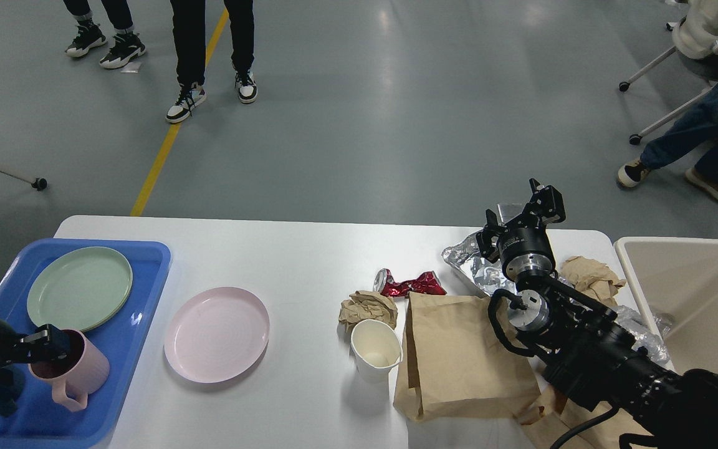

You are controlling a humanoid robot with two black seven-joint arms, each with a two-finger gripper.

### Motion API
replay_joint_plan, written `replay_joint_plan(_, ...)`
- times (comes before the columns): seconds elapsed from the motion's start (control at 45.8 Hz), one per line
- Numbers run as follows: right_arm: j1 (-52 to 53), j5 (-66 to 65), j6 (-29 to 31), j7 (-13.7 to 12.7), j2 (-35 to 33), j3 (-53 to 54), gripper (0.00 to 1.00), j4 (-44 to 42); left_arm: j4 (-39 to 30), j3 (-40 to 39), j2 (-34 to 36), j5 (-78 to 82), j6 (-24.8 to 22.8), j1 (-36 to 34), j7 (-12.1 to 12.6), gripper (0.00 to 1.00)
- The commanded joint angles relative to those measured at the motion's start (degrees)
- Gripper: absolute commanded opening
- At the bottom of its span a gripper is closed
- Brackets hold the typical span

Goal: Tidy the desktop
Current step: 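Carry the pink mug onto the blue tray and open the left gripper, then move the left gripper up and over to the pink plate's rim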

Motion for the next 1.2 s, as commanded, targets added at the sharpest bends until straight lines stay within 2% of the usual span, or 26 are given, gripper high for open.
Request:
replay_joint_plan(0.0,0.00,0.00,0.01,0.02,0.00,0.08,1.00,0.00,-0.10,2.17,0.41,0.01,-5.44,-4.30,-0.01,0.96)
replay_joint_plan(0.109,0.00,0.00,0.01,0.02,0.00,0.08,1.00,0.00,-1.85,10.87,-0.20,0.01,-14.58,-14.05,-0.10,0.96)
replay_joint_plan(0.175,0.00,0.00,0.01,0.02,0.00,0.00,1.00,0.00,-5.80,15.70,-1.08,-0.51,-18.19,-20.99,-0.27,0.96)
replay_joint_plan(0.371,0.00,0.00,0.01,-0.07,0.00,0.00,1.00,0.00,-19.78,28.63,-11.79,-10.44,-18.38,-41.73,0.17,0.96)
replay_joint_plan(0.611,0.00,0.00,0.01,0.02,0.00,0.08,1.00,0.00,-33.23,30.22,-29.98,-21.69,-18.38,-59.67,0.43,0.96)
replay_joint_plan(0.677,0.00,0.00,0.01,0.02,0.00,0.00,1.00,0.00,-35.60,28.38,-33.24,-24.59,-18.29,-63.19,1.04,0.96)
replay_joint_plan(0.786,0.00,0.00,0.01,0.02,0.00,0.00,1.00,0.00,-38.94,23.37,-36.67,-28.02,-18.20,-67.76,3.68,0.96)
replay_joint_plan(0.895,0.00,0.00,0.01,-0.07,0.00,0.00,1.00,0.00,-40.62,22.49,-39.40,-33.38,-18.20,-71.02,5.26,0.96)
replay_joint_plan(1.179,0.00,0.00,0.01,-0.07,0.00,0.00,1.00,0.00,-41.50,23.28,-40.02,-37.35,-18.20,-71.20,5.09,0.96)
